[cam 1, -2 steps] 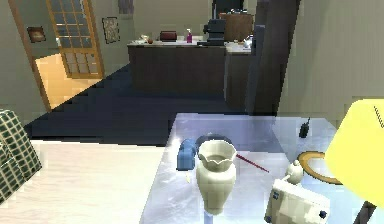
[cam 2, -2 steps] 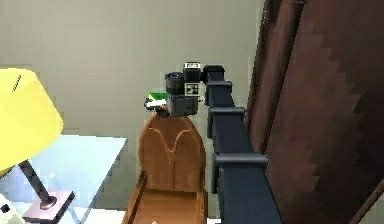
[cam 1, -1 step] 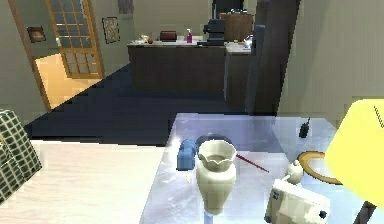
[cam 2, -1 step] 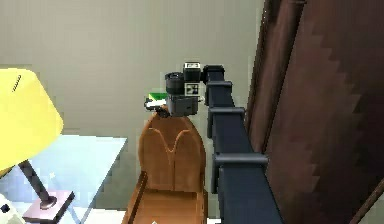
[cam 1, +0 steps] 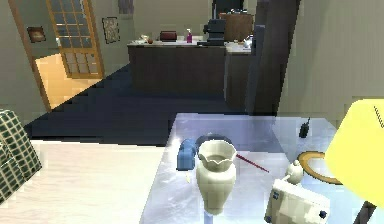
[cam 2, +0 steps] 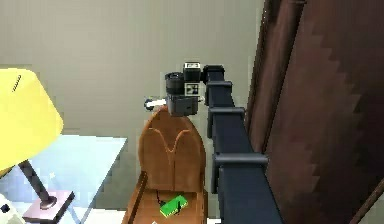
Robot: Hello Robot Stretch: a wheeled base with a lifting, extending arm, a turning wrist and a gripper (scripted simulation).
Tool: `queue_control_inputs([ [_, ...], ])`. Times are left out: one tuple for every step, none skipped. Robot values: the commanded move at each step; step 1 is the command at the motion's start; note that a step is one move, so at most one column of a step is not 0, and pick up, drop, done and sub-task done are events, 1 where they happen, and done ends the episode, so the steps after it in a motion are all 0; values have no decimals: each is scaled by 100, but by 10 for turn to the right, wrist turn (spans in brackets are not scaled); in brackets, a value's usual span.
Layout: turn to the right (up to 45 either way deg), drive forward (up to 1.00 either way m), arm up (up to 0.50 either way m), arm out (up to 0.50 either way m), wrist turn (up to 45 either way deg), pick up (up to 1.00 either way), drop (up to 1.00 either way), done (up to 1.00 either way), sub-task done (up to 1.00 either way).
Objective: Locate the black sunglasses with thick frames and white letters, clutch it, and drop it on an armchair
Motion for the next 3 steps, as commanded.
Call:
queue_control_inputs([
  [0,0,2,0,0,0,0,0,0],
  [0,0,0,-8,0,0,0,0,0],
  [0,0,0,0,0,0,0,100,0],
])
